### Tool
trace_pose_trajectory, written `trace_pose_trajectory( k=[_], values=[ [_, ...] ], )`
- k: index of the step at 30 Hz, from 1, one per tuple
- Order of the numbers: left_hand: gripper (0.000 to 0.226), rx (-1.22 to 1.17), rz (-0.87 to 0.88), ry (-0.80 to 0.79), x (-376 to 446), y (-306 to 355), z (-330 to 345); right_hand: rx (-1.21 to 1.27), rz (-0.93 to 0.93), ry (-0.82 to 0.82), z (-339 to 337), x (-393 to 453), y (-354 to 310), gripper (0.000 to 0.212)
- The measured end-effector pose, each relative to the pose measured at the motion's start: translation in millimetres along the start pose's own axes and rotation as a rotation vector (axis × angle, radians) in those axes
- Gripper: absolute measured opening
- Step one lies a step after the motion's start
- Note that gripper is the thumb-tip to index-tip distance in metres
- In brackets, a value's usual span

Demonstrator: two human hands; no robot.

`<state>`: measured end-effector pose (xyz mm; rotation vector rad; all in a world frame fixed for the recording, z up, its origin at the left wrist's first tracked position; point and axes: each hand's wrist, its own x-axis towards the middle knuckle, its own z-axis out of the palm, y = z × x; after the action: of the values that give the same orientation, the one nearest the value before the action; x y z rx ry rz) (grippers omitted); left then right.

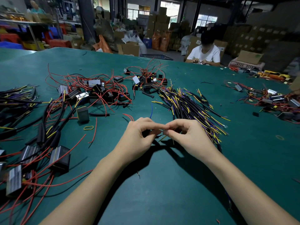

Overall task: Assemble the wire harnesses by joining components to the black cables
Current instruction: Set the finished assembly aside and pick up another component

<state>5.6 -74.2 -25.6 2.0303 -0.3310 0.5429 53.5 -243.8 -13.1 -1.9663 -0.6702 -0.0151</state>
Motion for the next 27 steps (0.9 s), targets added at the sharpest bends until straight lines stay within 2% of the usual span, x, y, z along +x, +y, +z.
trace_pose_trajectory(
  k=[3, 7, 15, 22, 27],
  values=[
    [0.04, 0.004, 0.03, 0.002, 0, 0, 1, 0.055, 0.004, -0.005, -1, 0, 0, 0.006],
    [0.028, 0.053, 0.072, 0.05, 0, 3, 0, 0.12, 0.031, -0.023, -2, 1, 0, 0.007],
    [0.009, 0.046, -0.001, 0.039, -2, 9, 1, 0.03, -0.029, -0.009, -1, -1, -1, 0.011],
    [0.015, -0.086, -0.178, 0.026, 1, 8, -4, -0.045, -0.142, 0.042, 6, -6, -12, 0.013],
    [0.016, -0.075, -0.195, 0.01, 1, 11, -4, -0.057, -0.159, 0.044, 6, -7, -13, 0.011]
  ],
)
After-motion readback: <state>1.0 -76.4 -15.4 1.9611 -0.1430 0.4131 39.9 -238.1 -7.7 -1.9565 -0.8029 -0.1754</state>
